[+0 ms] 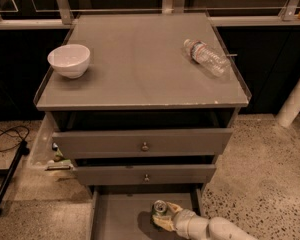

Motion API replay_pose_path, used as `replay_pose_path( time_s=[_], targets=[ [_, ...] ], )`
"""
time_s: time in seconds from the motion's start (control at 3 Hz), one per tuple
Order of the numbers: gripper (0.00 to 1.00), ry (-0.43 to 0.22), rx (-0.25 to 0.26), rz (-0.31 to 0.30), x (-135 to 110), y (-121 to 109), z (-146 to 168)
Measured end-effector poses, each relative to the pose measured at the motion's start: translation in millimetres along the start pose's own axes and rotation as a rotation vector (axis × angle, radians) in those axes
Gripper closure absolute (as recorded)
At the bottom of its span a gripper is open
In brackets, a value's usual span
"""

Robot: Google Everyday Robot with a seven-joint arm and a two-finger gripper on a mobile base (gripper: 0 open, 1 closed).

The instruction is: Place green can into bottom drawer

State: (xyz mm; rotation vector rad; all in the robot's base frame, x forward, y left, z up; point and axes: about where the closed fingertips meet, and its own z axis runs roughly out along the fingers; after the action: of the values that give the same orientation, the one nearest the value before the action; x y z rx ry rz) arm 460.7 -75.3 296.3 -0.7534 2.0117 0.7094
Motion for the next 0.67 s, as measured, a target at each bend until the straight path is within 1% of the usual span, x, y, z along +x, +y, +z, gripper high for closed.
replay_pose_path(
  time_s=[0.33, 0.67],
  targets=[
    [1.0, -0.009, -0.029, -0.031, 13.5, -7.0, 14.7],
    [1.0, -0.02, -0.05, -0.06, 27.4, -37.0, 26.3]
  ],
)
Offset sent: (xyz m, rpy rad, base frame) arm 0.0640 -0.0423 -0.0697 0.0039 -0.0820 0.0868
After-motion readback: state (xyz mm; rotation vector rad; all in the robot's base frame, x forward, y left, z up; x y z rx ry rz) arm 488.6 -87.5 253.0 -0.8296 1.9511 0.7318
